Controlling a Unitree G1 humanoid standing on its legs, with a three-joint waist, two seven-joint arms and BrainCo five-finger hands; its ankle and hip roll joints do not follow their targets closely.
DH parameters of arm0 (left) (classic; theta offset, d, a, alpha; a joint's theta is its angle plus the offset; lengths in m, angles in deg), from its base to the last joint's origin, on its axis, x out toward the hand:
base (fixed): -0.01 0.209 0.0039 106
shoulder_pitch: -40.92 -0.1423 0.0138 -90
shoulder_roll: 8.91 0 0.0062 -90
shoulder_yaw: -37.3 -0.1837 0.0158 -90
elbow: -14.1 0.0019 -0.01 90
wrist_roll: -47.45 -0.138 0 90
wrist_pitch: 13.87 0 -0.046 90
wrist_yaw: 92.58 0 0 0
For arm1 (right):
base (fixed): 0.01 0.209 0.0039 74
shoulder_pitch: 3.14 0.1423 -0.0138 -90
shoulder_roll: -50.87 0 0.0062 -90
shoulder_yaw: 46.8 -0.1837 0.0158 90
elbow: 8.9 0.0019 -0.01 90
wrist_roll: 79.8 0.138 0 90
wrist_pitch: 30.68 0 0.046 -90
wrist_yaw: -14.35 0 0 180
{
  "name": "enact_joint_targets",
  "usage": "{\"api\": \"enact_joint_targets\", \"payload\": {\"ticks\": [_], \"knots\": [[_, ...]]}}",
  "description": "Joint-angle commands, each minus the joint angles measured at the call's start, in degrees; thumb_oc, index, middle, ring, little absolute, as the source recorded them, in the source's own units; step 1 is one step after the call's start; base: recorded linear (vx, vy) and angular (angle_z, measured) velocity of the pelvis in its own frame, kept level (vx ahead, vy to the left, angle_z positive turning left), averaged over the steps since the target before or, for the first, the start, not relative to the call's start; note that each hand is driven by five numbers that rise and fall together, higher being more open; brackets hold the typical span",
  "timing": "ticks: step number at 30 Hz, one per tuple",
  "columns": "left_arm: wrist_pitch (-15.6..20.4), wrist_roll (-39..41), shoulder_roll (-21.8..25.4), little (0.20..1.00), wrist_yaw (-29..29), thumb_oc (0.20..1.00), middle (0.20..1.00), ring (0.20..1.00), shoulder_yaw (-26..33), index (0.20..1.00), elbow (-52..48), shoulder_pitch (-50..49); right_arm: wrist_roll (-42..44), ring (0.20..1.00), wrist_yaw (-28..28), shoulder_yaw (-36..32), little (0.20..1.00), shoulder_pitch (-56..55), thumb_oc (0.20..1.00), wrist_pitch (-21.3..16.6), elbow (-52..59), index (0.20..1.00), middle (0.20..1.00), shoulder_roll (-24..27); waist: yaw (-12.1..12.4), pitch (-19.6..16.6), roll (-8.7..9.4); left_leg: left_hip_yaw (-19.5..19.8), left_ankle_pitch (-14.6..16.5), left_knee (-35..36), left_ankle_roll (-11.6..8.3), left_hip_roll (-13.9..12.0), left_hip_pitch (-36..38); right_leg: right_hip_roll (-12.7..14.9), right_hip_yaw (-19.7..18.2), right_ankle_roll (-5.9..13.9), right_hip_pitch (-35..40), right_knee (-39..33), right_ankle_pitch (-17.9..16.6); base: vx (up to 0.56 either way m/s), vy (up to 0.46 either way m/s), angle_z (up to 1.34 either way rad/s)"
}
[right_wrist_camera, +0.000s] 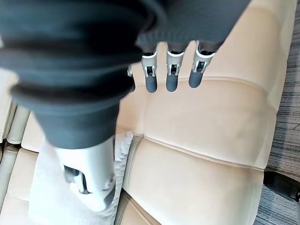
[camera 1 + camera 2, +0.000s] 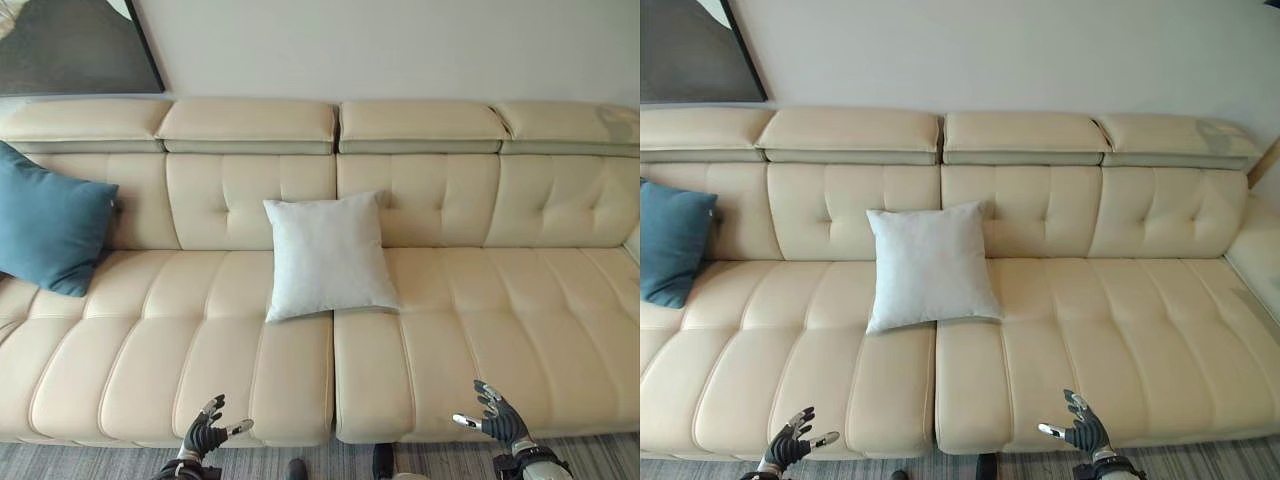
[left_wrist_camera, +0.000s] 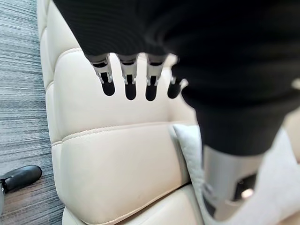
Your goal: Pick up all the scattered cushions and arrange them neatly on the sofa.
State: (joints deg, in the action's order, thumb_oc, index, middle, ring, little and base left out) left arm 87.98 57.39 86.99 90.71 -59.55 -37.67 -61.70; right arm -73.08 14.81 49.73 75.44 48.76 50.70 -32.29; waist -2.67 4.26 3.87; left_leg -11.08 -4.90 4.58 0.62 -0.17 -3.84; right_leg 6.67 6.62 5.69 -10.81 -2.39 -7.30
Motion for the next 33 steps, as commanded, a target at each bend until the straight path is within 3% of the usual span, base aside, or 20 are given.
{"api": "enact_joint_targets", "payload": {"ticks": [1, 6, 8, 9, 11, 15, 21, 24, 33], "knots": [[2.6, -1.4, 3.3, 1.0, 1.7, 1.0, 1.0, 1.0, 1.1, 1.0, -2.0, 5.0, 0.8, 1.0, 1.1, 1.9, 1.0, 6.1, 1.0, -1.3, 3.6, 1.0, 1.0, 0.8, 0.0, 5.4, -1.88, 1.0, 4.6, -1.8, -1.58, -1.8, -0.1, 1.0, -0.1, 4.89, 2.5, 14.7, 8.1, -0.17, 0.008, -0.49], [2.5, -0.6, 4.1, 1.0, 1.8, 1.0, 1.0, 1.0, 1.8, 1.0, -3.1, 5.4, 0.4, 1.0, 1.1, 2.5, 1.0, 6.6, 1.0, -1.5, 3.9, 1.0, 1.0, 1.3, 1.4, 4.4, -2.33, 0.8, 3.2, -2.3, -1.28, -2.6, -3.1, -0.7, -0.8, 3.7, 4.2, 21.2, 12.0, -0.16, -0.043, -0.05], [2.4, -0.5, 3.7, 1.0, 1.7, 1.0, 1.0, 1.0, 1.5, 1.0, -3.5, 5.2, 0.1, 1.0, 1.2, 2.7, 1.0, 6.6, 1.0, -1.6, 4.2, 1.0, 1.0, 1.4, 2.3, 4.1, -1.66, 0.8, 2.5, -2.6, -1.5, -2.5, -4.0, -1.4, -1.3, 2.99, 5.6, 21.3, 12.8, -0.17, -0.167, -0.18], [2.5, -0.6, 3.3, 1.0, 1.8, 1.0, 1.0, 1.0, 1.2, 1.0, -2.7, 5.6, 0.1, 1.0, 1.3, 3.0, 1.0, 6.7, 1.0, -1.4, 3.6, 1.0, 1.0, 1.3, 3.1, 3.7, -0.86, 1.1, 1.3, -3.1, -2.24, -2.6, -5.5, -2.3, -0.8, 1.73, 8.5, 16.2, 15.7, -0.23, -0.257, -0.16], [2.6, -0.3, 2.6, 1.0, 1.8, 1.0, 1.0, 1.0, 0.8, 1.0, -2.9, 5.8, 0.3, 1.0, 1.7, 2.7, 1.0, 6.5, 1.0, -1.8, 4.9, 1.0, 1.0, 2.7, 3.2, 4.1, -0.61, 1.5, -1.4, -4.1, -3.91, -3.7, -9.1, -4.6, -1.4, 0.04, 10.8, 7.2, 16.0, -0.3, -0.297, 0.05], [2.5, 0.1, 1.8, 1.0, 1.9, 1.0, 1.0, 1.0, 0.1, 1.0, -3.1, 6.7, 0.8, 1.0, 2.2, 1.7, 1.0, 6.3, 1.0, -1.7, 4.5, 1.0, 1.0, 4.0, 2.7, 5.9, -1.2, 2.2, -2.8, -7.0, -5.99, -4.3, -12.2, -5.6, -0.3, -0.82, 10.5, 5.5, 14.8, -0.23, -0.116, 0.31], [2.8, -0.3, 1.0, 1.0, 1.4, 1.0, 1.0, 1.0, -0.3, 1.0, -3.7, 6.2, 2.3, 1.0, 1.5, 0.5, 1.0, 5.0, 1.0, -1.5, 4.2, 1.0, 1.0, 4.4, 0.6, 5.4, 0.58, 5.1, 8.4, -16.8, -4.07, -1.1, -9.1, -3.3, -0.1, -0.88, 8.8, 4.3, 11.7, -0.12, -0.004, 0.11], [2.9, -0.3, 1.0, 1.0, 2.0, 1.0, 1.0, 1.0, -0.6, 1.0, -3.9, 6.3, 2.6, 1.0, 1.5, 1.1, 1.0, 5.3, 1.0, -1.7, 3.6, 1.0, 1.0, 3.8, 0.3, 4.8, 0.06, 7.1, 8.4, -13.6, -3.99, -0.5, -6.2, -3.9, -0.8, -0.48, 8.4, 4.2, 11.3, 0.04, 0.069, 0.0], [2.6, -1.5, 2.6, 1.0, 1.1, 1.0, 1.0, 1.0, -0.7, 1.0, -5.3, 5.6, 4.3, 1.0, 0.5, 0.9, 1.0, 4.3, 1.0, -0.9, 3.3, 1.0, 1.0, 1.9, -0.8, 2.8, -0.41, 4.1, 7.3, -4.6, -2.35, -0.1, -0.3, -3.6, -3.5, 1.25, 7.5, 4.5, 9.7, 0.04, 0.085, -0.26]]}}
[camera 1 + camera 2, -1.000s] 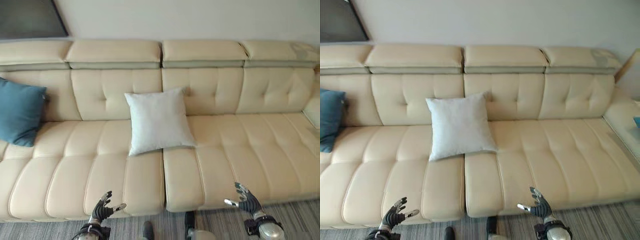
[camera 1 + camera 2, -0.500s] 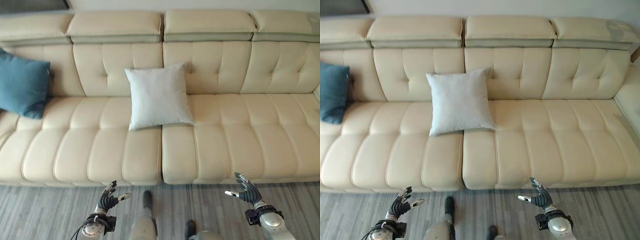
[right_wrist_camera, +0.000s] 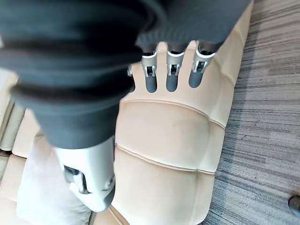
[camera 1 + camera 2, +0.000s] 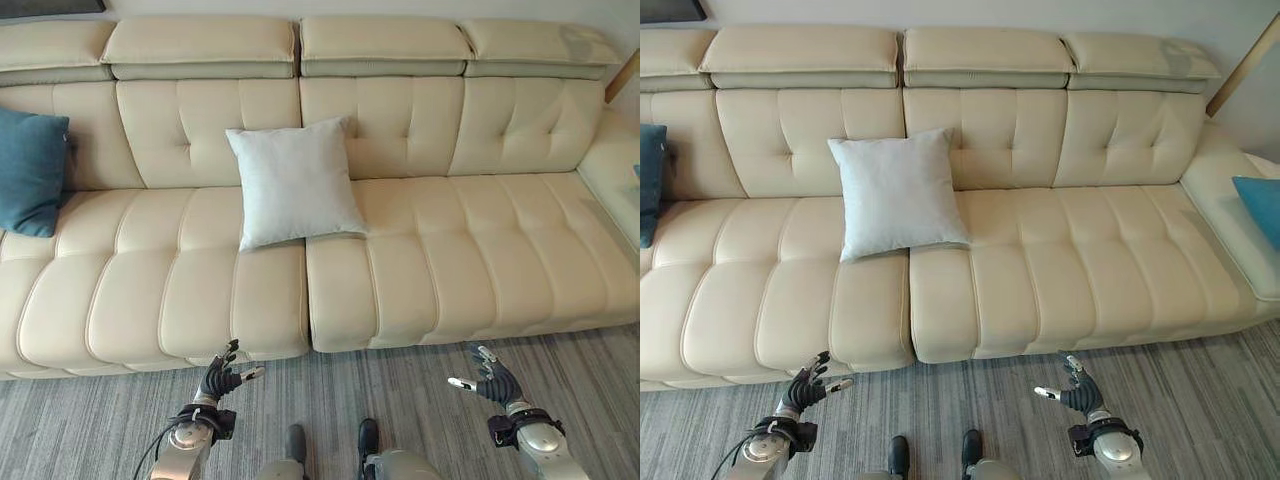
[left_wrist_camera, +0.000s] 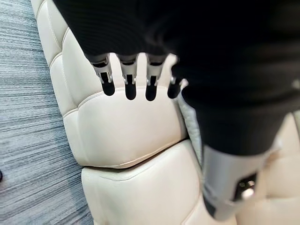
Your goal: Pick up all the scattered cushions and arrange them neatly on the sofa.
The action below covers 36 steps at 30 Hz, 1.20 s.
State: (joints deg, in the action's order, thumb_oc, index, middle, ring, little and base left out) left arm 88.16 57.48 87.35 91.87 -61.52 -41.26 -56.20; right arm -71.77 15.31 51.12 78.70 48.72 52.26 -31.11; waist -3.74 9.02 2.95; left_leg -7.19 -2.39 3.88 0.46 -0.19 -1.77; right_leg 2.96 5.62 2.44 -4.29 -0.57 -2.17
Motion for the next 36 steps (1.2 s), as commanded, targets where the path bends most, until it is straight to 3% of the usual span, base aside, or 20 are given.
{"api": "enact_joint_targets", "payload": {"ticks": [1, 7, 10, 11, 12, 13, 15, 21, 23, 25, 27, 29, 33, 36], "knots": [[2.2, -1.6, 2.2, 1.0, -0.1, 1.0, 1.0, 1.0, 1.2, 1.0, -2.2, 0.1, 3.3, 1.0, 0.1, -0.4, 1.0, 1.7, 1.0, -0.7, 1.4, 1.0, 1.0, 0.1, -0.1, -1.5, 0.28, -0.7, 5.2, -3.8, -1.64, 0.0, -1.9, 0.1, -3.7, 4.94, -0.2, 4.2, 4.3, -0.02, 0.085, -0.45], [2.3, -1.4, 1.8, 1.0, -0.4, 1.0, 1.0, 1.0, 0.6, 1.0, -2.8, -0.2, 3.1, 1.0, 0.3, 0.2, 1.0, 3.1, 1.0, -0.7, 1.9, 1.0, 1.0, -0.1, -0.1, -0.8, 0.04, -4.0, 6.0, -3.9, -0.79, -0.5, -1.1, 0.2, -5.1, 5.79, -2.6, 6.9, 3.8, -0.03, 0.045, -0.72], [1.9, -1.3, 2.1, 1.0, -1.0, 1.0, 1.0, 1.0, -0.6, 1.0, -4.7, -0.2, 2.1, 1.0, 0.8, 1.3, 1.0, 4.9, 1.0, -0.6, 2.8, 1.0, 1.0, -0.7, 0.7, 0.1, -0.16, -10.3, 7.8, -6.3, -0.5, -3.0, 0.0, 4.8, 6.5, 5.36, -5.7, 11.6, 3.8, 0.0, -0.094, -1.46], [1.8, -1.2, 2.2, 1.0, -1.2, 1.0, 1.0, 1.0, -0.7, 1.0, -5.0, -0.2, 1.9, 1.0, 1.0, 1.6, 1.0, 5.1, 1.0, -0.7, 2.7, 1.0, 1.0, -0.7, 0.9, 0.0, -0.4, -11.2, 9.2, -6.6, -0.85, -3.7, 1.0, 5.8, 9.3, 5.69, -5.1, 12.5, 5.2, -0.01, -0.077, -1.51], [1.8, -1.1, 2.2, 1.0, -1.2, 1.0, 1.0, 1.0, -0.6, 1.0, -5.0, -0.2, 1.9, 1.0, 1.0, 1.6, 1.0, 5.1, 1.0, -0.7, 2.8, 1.0, 1.0, -0.7, 1.0, 0.2, -0.13, -11.9, 8.1, -6.8, -0.57, -3.7, 0.4, 6.0, 9.8, 5.08, -5.6, 12.1, 4.1, 0.08, -0.088, -1.43], [1.5, -1.2, 2.3, 1.0, -1.4, 1.0, 1.0, 1.0, -0.7, 1.0, -5.2, -0.3, 1.5, 1.0, 1.0, 2.1, 1.0, 5.3, 1.0, -0.6, 2.6, 1.0, 1.0, -0.9, 1.5, -0.1, -0.29, -13.2, 9.6, -6.9, -1.09, -4.5, 1.9, 7.1, 13.3, 5.3, -4.8, 12.7, 5.2, 0.02, -0.112, -1.16], [1.5, -0.7, 2.5, 1.0, -1.8, 1.0, 1.0, 1.0, 0.0, 1.0, -6.4, -1.1, 0.5, 1.0, 0.7, 2.8, 1.0, 5.6, 1.0, -0.5, 2.7, 1.0, 1.0, -0.5, 2.3, -0.4, -0.05, -15.6, 9.5, -7.3, -1.49, -5.7, 2.8, 8.9, 18.8, 5.47, -4.0, 12.8, 4.7, 0.09, -0.2, -0.88], [1.2, -1.0, 1.4, 1.0, -3.1, 1.0, 1.0, 1.0, -2.1, 1.0, -5.2, 0.1, 0.2, 1.0, 0.4, 2.1, 1.0, 3.7, 1.0, -0.7, 4.5, 1.0, 1.0, 1.3, 0.0, -1.4, 0.41, -17.8, 9.7, -13.0, -4.07, -9.4, 2.8, 5.7, 15.7, 4.21, -2.0, 8.5, 6.4, 0.12, -0.294, -0.94], [1.1, -0.9, 0.8, 1.0, -3.2, 1.0, 1.0, 1.0, -3.3, 1.0, -5.3, 0.8, 1.2, 1.0, 0.6, 1.2, 1.0, 2.9, 1.0, -0.9, 4.7, 1.0, 1.0, 2.1, -0.8, -0.8, 0.36, -16.6, 8.7, -17.7, -4.7, -11.1, 1.5, 4.3, 14.3, 2.8, -0.7, 7.7, 7.4, 0.13, -0.27, 0.13], [1.2, -0.5, 0.2, 1.0, -3.0, 1.0, 1.0, 1.0, -4.2, 1.0, -5.2, 1.1, 1.9, 1.0, 0.7, 1.1, 1.0, 2.7, 1.0, -0.9, 4.6, 1.0, 1.0, 2.7, -0.7, -0.4, 0.1, -12.7, 6.6, -22.0, -5.28, -11.4, -0.2, 2.4, 12.3, 1.44, 0.5, 6.8, 8.3, 0.13, -0.221, 0.03], [1.4, -0.3, -0.2, 1.0, -2.6, 1.0, 1.0, 1.0, -4.9, 1.0, -5.1, 1.2, 2.4, 1.0, 0.9, 1.5, 1.0, 3.3, 1.0, -0.8, 4.9, 1.0, 1.0, 2.9, 0.8, 0.5, 0.92, -5.3, 7.6, -23.7, -3.5, -5.8, -5.6, 1.8, 9.8, 0.82, 0.9, 6.0, 7.5, 0.05, -0.183, -0.58], [1.5, -0.1, -0.5, 1.0, -2.4, 1.0, 1.0, 1.0, -5.3, 1.0, -4.8, 0.9, 2.6, 1.0, 1.1, 2.1, 1.0, 3.7, 1.0, -0.9, 4.8, 1.0, 1.0, 2.6, 1.8, 0.8, 1.33, -2.7, 9.5, -21.8, -2.6, -3.0, -8.4, 1.2, 7.7, 1.21, 2.0, 5.4, 8.0, 0.11, -0.118, -0.9], [1.3, -1.0, -0.3, 1.0, -2.8, 1.0, 1.0, 1.0, -6.0, 1.0, -4.9, 0.2, 2.8, 1.0, 1.8, 3.2, 1.0, 4.8, 1.0, -1.4, 4.0, 1.0, 1.0, 2.2, 4.0, 1.1, 0.42, 1.5, 2.4, -14.8, -2.88, 0.3, -14.6, -2.2, 3.8, 1.18, 5.1, 3.8, 8.9, 0.22, -0.069, -0.68], [1.2, -0.8, -0.4, 1.0, -3.0, 1.0, 1.0, 1.0, -6.3, 1.0, -5.0, 0.3, 2.7, 1.0, 2.1, 4.5, 1.0, 6.2, 1.0, -1.5, 3.4, 1.0, 1.0, 2.0, 5.6, 1.6, -0.09, 4.5, -0.6, -10.1, -3.51, 1.7, -17.2, -4.5, 0.1, 1.07, 7.3, 3.4, 10.1, 0.25, -0.022, -0.82]]}}
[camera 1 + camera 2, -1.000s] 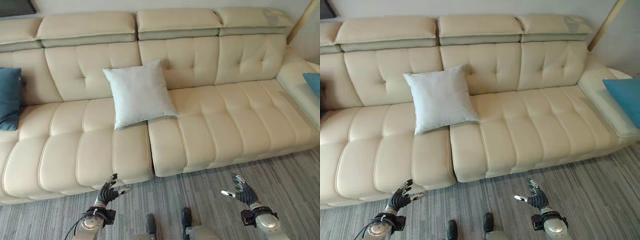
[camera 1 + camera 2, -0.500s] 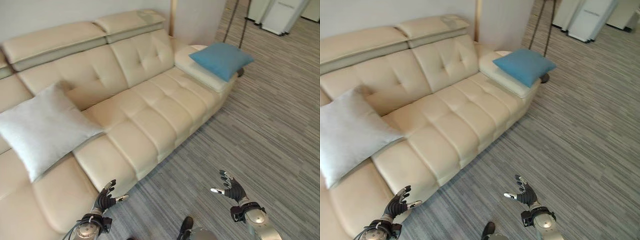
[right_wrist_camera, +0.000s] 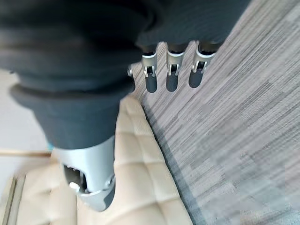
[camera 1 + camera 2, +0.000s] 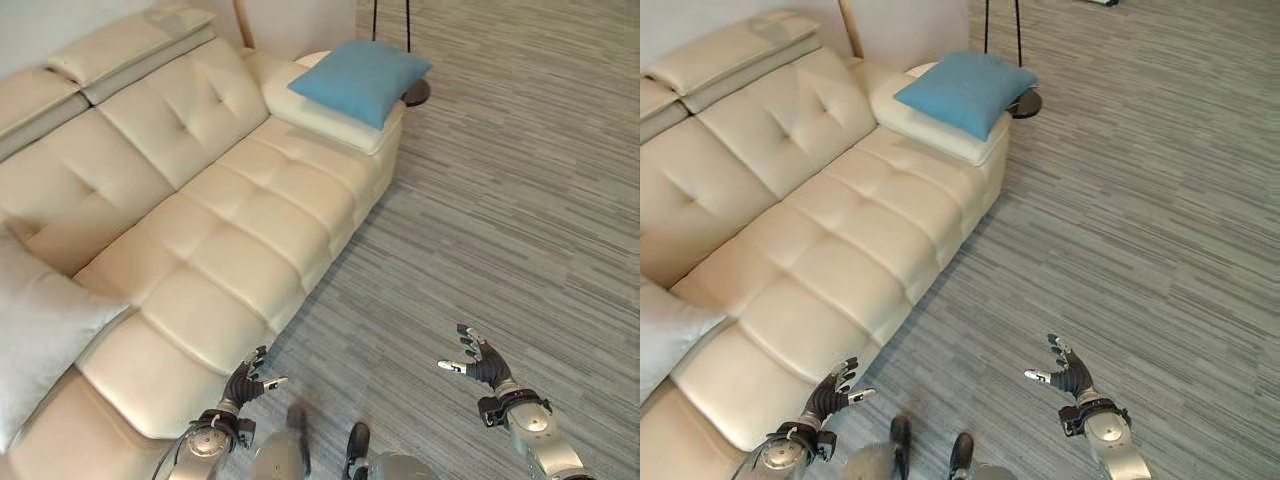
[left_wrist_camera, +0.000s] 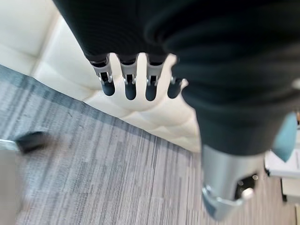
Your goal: Pick up all the scattered cushions and arrange them neatly on the sofa.
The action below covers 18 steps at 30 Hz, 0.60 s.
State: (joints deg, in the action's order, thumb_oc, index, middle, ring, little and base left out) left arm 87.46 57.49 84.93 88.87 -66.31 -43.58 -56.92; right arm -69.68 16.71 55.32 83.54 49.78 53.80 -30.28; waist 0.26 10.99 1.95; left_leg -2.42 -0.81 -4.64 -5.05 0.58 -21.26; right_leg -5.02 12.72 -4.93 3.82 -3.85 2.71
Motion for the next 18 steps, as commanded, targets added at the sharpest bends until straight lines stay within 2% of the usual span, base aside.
{"api": "enact_joint_targets", "payload": {"ticks": [1, 2, 3, 4, 6, 8, 9, 10, 11, 12, 14, 15, 16, 18], "knots": [[1.9, -0.8, 1.9, 1.0, 0.0, 1.0, 1.0, 1.0, -1.4, 1.0, -2.8, 1.1, 0.6, 1.0, 0.7, 0.5, 1.0, 1.6, 1.0, -2.5, 1.7, 1.0, 1.0, 1.0, 1.9, -0.4, 0.88, -0.1, -2.6, -1.2, 2.0, 1.0, 2.1, 3.2, -8.1, 8.42, -0.2, 6.7, 5.6, 0.16, 0.011, -1.15], [1.9, -0.8, 1.9, 1.0, 0.0, 1.0, 1.0, 1.0, -1.4, 1.0, -2.8, 1.1, 0.6, 1.0, 0.7, 0.5, 1.0, 1.6, 1.0, -2.5, 1.7, 1.0, 1.0, 1.0, 2.0, -0.4, 0.89, -0.1, -2.6, -1.2, 2.0, 1.0, 2.1, 3.2, -8.1, 8.42, -0.2, 6.7, 5.6, 0.3, 0.062, -0.82], [1.9, -0.7, 2.0, 1.0, 0.2, 1.0, 1.0, 1.0, -0.9, 1.0, -2.6, 0.9, 0.8, 1.0, 0.3, 1.0, 1.0, 2.0, 1.0, -2.4, 1.8, 1.0, 1.0, 0.8, 2.6, -0.9, 0.58, 0.3, -3.4, -0.2, 2.56, 0.7, 2.9, 2.4, -10.4, 8.4, 1.1, 6.8, 6.4, 0.34, 0.081, -0.79], [1.9, -0.8, 2.1, 1.0, 0.2, 1.0, 1.0, 1.0, -0.7, 1.0, -2.8, 0.5, 0.8, 1.0, 0.1, 1.0, 1.0, 1.8, 1.0, -2.4, 2.2, 1.0, 1.0, 0.7, 2.9, -1.4, 0.54, 0.5, -3.7, 0.0, 3.1, 0.6, 3.6, 2.4, -11.1, 8.51, 1.9, 6.8, 7.0, 0.47, 0.122, -0.74], [1.9, -0.8, 2.5, 1.0, 0.1, 1.0, 1.0, 1.0, 0.1, 1.0, -3.0, -0.5, 1.2, 1.0, -0.4, 0.7, 1.0, 1.4, 1.0, -2.3, 2.1, 1.0, 1.0, -0.4, 3.2, -2.8, 1.27, -0.3, -2.7, -0.9, 4.38, 0.9, 4.9, 4.1, -12.1, 9.94, 2.5, 9.1, 7.2, 0.48, 0.174, -1.26], [1.8, -0.8, 2.7, 1.0, 0.0, 1.0, 1.0, 1.0, 0.2, 1.0, -2.9, -0.8, 1.5, 1.0, -0.6, 0.5, 1.0, 1.2, 1.0, -2.3, 2.1, 1.0, 1.0, -0.9, 3.4, -3.2, 1.5, -1.0, -2.0, -0.9, 4.9, 1.0, 5.8, 4.7, -12.8, 10.44, 2.1, 10.7, 7.2, 0.35, 0.169, -0.97], [1.6, -0.7, 3.3, 1.0, 0.0, 1.0, 1.0, 1.0, 0.7, 1.0, -3.3, -0.9, 2.1, 1.0, -0.9, 0.1, 1.0, 1.4, 1.0, -2.3, 1.2, 1.0, 1.0, -2.3, 3.0, -2.8, 1.51, -2.5, 0.4, -1.2, 6.94, 1.7, 8.7, 6.9, -12.5, 13.46, -2.1, 21.2, 3.0, 0.23, 0.146, -0.61], [1.6, -0.7, 3.3, 1.0, 0.0, 1.0, 1.0, 1.0, 0.7, 1.0, -3.3, -0.9, 2.1, 1.0, -0.9, 0.1, 1.0, 1.4, 1.0, -2.3, 1.2, 1.0, 1.0, -2.2, 3.1, -3.0, 1.37, -2.6, 0.3, -1.1, 6.9, 1.5, 8.5, 6.7, -12.6, 13.42, -2.4, 21.1, 2.7, 0.37, 0.194, -0.38], [1.6, -1.0, 3.7, 1.0, 0.4, 1.0, 1.0, 1.0, 0.9, 1.0, -3.5, -0.7, 2.7, 1.0, -1.0, -0.4, 1.0, 1.7, 1.0, -2.2, 0.8, 1.0, 1.0, -2.8, 2.4, -2.7, 1.0, -3.2, 1.8, -1.1, 7.86, 1.7, 10.4, 7.9, -11.3, 15.76, -5.2, 26.1, -1.5, 0.3, 0.091, -0.26], [1.7, -0.9, 3.9, 1.0, 0.6, 1.0, 1.0, 1.0, 1.0, 1.0, -4.1, -0.4, 3.0, 1.0, -0.9, -0.5, 1.0, 1.9, 1.0, -2.2, 1.0, 1.0, 1.0, -3.1, 2.2, -2.5, 0.16, -3.8, 3.2, -0.4, 8.09, 1.4, 13.1, 9.5, -8.0, 15.66, -8.5, 26.9, -1.5, 0.38, 0.097, -0.27], [1.8, -0.8, 3.9, 1.0, 0.9, 1.0, 1.0, 1.0, 0.8, 1.0, -4.7, -0.1, 3.0, 1.0, -0.8, -0.8, 1.0, 1.8, 1.0, -2.1, 1.5, 1.0, 1.0, -3.0, 1.7, -2.1, -0.66, -3.6, 4.3, 0.2, 8.05, 1.4, 15.1, 10.1, -5.4, 14.34, -11.3, 24.5, 0.0, 0.24, 0.042, -0.27], [1.8, -0.8, 3.9, 1.0, 0.9, 1.0, 1.0, 1.0, 0.8, 1.0, -4.7, -0.1, 3.0, 1.0, -0.8, -0.8, 1.0, 1.8, 1.0, -2.1, 1.5, 1.0, 1.0, -2.9, 1.6, -2.0, -0.64, -3.5, 4.4, 0.1, 8.03, 1.5, 15.3, 10.2, -5.3, 14.34, -11.2, 24.8, 0.3, 0.26, -0.008, -0.12], [1.7, -0.8, 3.7, 1.0, 1.2, 1.0, 1.0, 1.0, 0.8, 1.0, -4.8, 0.1, 3.2, 1.0, -0.2, -1.0, 1.0, 2.4, 1.0, -2.0, 1.4, 1.0, 1.0, -2.8, 1.1, -1.4, -1.37, -3.8, 5.8, 0.4, 7.8, 1.1, 17.3, 11.4, -2.5, 13.5, -14.6, 21.5, 0.5, 0.28, -0.066, -0.02], [1.5, -1.0, 3.4, 1.0, 1.6, 1.0, 1.0, 1.0, 1.3, 1.0, -4.4, 0.7, 3.0, 1.0, 0.2, -0.8, 1.0, 3.0, 1.0, -1.7, 1.5, 1.0, 1.0, -2.7, -0.1, -0.4, -1.49, -3.3, 8.4, 0.6, 7.08, 1.0, 20.8, 13.5, -1.0, 13.75, -19.1, 13.6, -2.8, 0.46, -0.173, -0.27]]}}
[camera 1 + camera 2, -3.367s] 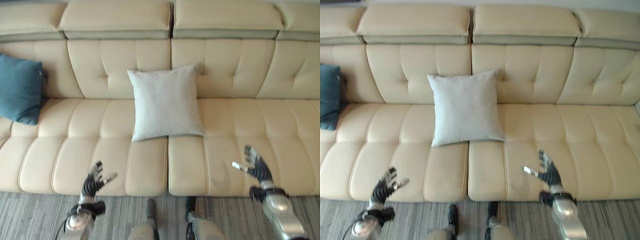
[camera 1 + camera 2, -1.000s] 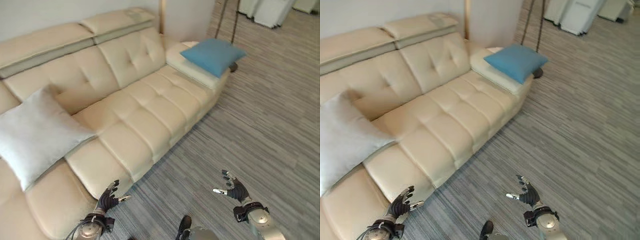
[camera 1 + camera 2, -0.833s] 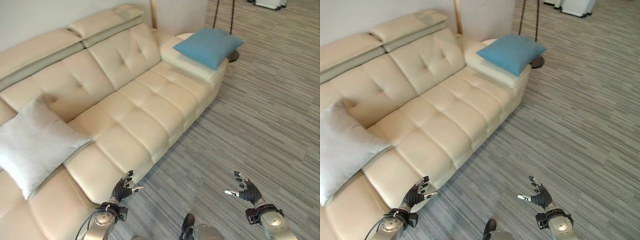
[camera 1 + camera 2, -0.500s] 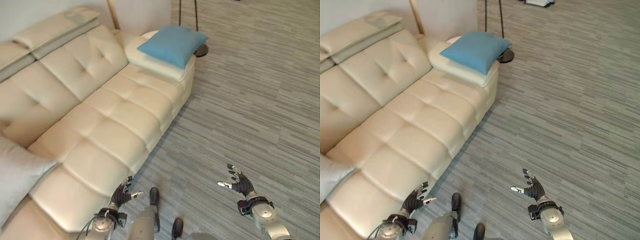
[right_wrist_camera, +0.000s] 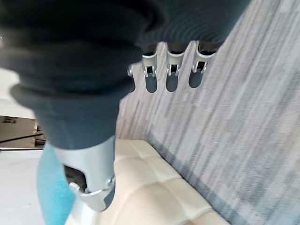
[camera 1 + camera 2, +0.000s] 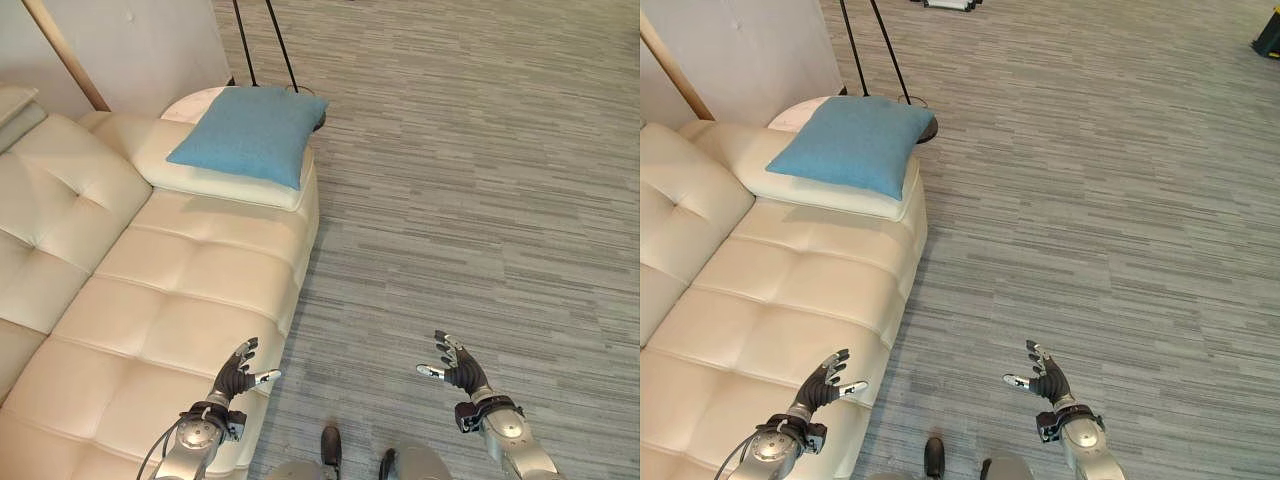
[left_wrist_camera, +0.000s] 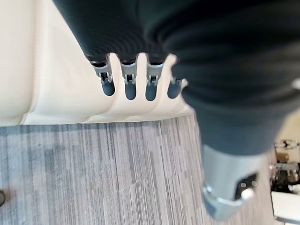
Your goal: Pick up all the scattered cushions and arrange them neatly on the sofa.
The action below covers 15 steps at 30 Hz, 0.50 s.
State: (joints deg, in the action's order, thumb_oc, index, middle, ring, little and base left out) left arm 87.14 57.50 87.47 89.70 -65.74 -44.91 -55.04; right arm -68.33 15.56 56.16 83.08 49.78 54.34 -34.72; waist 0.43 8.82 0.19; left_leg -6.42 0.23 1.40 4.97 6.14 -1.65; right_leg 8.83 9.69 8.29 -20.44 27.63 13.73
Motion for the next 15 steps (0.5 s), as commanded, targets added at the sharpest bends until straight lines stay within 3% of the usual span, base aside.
{"api": "enact_joint_targets", "payload": {"ticks": [1, 4, 5, 6, 8, 9, 11, 12, 13, 14, 15], "knots": [[1.8, -1.1, 0.7, 1.0, 0.8, 1.0, 1.0, 1.0, 1.0, 1.0, -2.8, -1.0, 1.5, 1.0, 1.3, -1.7, 1.0, 3.4, 1.0, -1.4, 0.8, 1.0, 1.0, 1.7, -0.7, 1.9, 0.06, 1.0, 8.0, -5.4, -3.34, -4.7, 2.3, 0.1, 2.0, 0.92, 4.5, -20.1, -14.4, 0.45, -0.204, -0.33], [2.1, -0.9, 0.0, 1.0, 1.1, 1.0, 1.0, 1.0, 1.8, 1.0, -2.3, -0.6, 0.7, 1.0, 1.5, -1.7, 1.0, 3.2, 1.0, -1.1, 0.7, 1.0, 1.0, 1.6, -1.9, 2.4, -0.27, 2.6, 10.3, -5.0, -4.43, -5.2, 6.1, 1.2, 1.1, 2.14, 2.9, -23.9, -16.8, 0.5, -0.241, 0.29], [2.3, -0.9, -0.5, 1.0, 1.2, 1.0, 1.0, 1.0, 2.0, 1.0, -0.7, -1.0, 0.8, 1.0, 1.0, -2.1, 1.0, 1.9, 1.0, -1.2, 0.7, 1.0, 1.0, 1.8, -2.3, 1.0, 0.58, 4.1, 12.2, -4.9, -5.47, -5.2, 9.1, 1.9, 0.5, 2.13, 4.6, -23.4, -18.9, 0.72, -0.396, 0.54], [2.3, -0.6, -0.8, 1.0, 1.4, 1.0, 1.0, 1.0, 2.0, 1.0, -0.1, -0.9, 0.8, 1.0, 1.0, -2.3, 1.0, 1.7, 1.0, -1.4, 0.4, 1.0, 1.0, 2.1, -2.5, 0.7, 0.45, 4.3, 12.1, -5.3, -6.28, -6.0, 9.5, 1.7, 1.0, 1.78, 5.1, -22.7, -19.0, 0.71, -0.427, 0.75], [2.5, 0.2, -1.1, 1.0, 1.5, 1.0, 1.0, 1.0, 2.2, 1.0, 0.4, -0.9, 1.2, 1.0, 0.8, -3.0, 1.0, 0.9, 1.0, -1.7, 0.4, 1.0, 1.0, 2.7, -3.0, -0.1, -0.25, 4.3, 9.7, -7.8, -8.36, -8.3, 9.0, 1.0, 2.4, 0.81, 6.6, -22.1, -18.1, 0.4, -0.321, 1.17], [2.5, 1.0, -1.3, 1.0, 1.4, 1.0, 1.0, 1.0, 2.4, 1.0, 0.7, -1.1, 1.7, 1.0, 0.8, -3.2, 1.0, 0.3, 1.0, -2.1, 0.2, 1.0, 1.0, 3.5, -2.8, -0.2, -0.79, 4.5, 5.5, -15.2, -10.09, -10.1, 6.6, -0.6, 4.1, -0.94, 9.2, -21.9, -16.0, 0.37, -0.34, 0.96], [2.4, 2.3, -1.5, 1.0, 1.6, 1.0, 1.0, 1.0, 2.9, 1.0, 1.5, -0.8, 2.1, 1.0, 1.1, -3.9, 1.0, -0.2, 1.0, -2.1, 0.4, 1.0, 1.0, 4.3, -2.7, 0.1, 0.01, 2.5, 0.7, -23.1, -10.36, -11.5, 2.6, -1.4, 5.2, -3.03, 12.6, -22.3, -13.2, 0.49, -0.403, 0.12], [2.2, 2.6, -1.5, 1.0, 1.5, 1.0, 1.0, 1.0, 2.5, 1.0, 1.4, -0.5, 2.7, 1.0, 1.4, -4.9, 1.0, -0.8, 1.0, -2.0, 1.2, 1.0, 1.0, 5.2, -1.9, 1.0, 0.94, 0.7, 3.6, -24.2, -8.87, -10.6, -2.6, -1.9, 4.9, -3.96, 15.5, -22.1, -10.6, 0.52, -0.341, 0.11], [2.1, 2.4, -1.6, 1.0, 1.5, 1.0, 1.0, 1.0, 2.2, 1.0, 1.7, -0.3, 2.8, 1.0, 1.5, -5.1, 1.0, -0.7, 1.0, -2.1, 1.0, 1.0, 1.0, 5.2, -1.7, 0.9, 1.35, -0.1, 4.6, -22.8, -8.25, -9.9, -4.2, -1.9, 5.0, -3.96, 16.1, -22.2, -10.1, 0.67, -0.254, -0.06], [1.8, 1.7, -1.3, 1.0, 1.9, 1.0, 1.0, 1.0, 1.9, 1.0, 1.5, -0.1, 2.9, 1.0, 2.5, -5.4, 1.0, -0.5, 1.0, -2.1, 1.0, 1.0, 1.0, 5.2, -0.2, 1.4, 1.73, -0.8, 2.9, -15.7, -7.75, -8.3, -10.6, -3.8, 4.4, -4.21, 19.5, -22.9, -7.6, 0.51, -0.108, 0.05], [1.7, 1.8, -1.3, 1.0, 2.2, 1.0, 1.0, 1.0, 2.0, 1.0, 1.5, 0.0, 3.1, 1.0, 2.7, -5.2, 1.0, -0.3, 1.0, -2.1, 0.7, 1.0, 1.0, 5.1, 0.4, 1.4, 1.56, -0.6, 1.0, -13.9, -8.04, -8.2, -12.2, -4.6, 4.1, -4.22, 20.6, -23.4, -7.2, 0.53, -0.067, -0.24]]}}
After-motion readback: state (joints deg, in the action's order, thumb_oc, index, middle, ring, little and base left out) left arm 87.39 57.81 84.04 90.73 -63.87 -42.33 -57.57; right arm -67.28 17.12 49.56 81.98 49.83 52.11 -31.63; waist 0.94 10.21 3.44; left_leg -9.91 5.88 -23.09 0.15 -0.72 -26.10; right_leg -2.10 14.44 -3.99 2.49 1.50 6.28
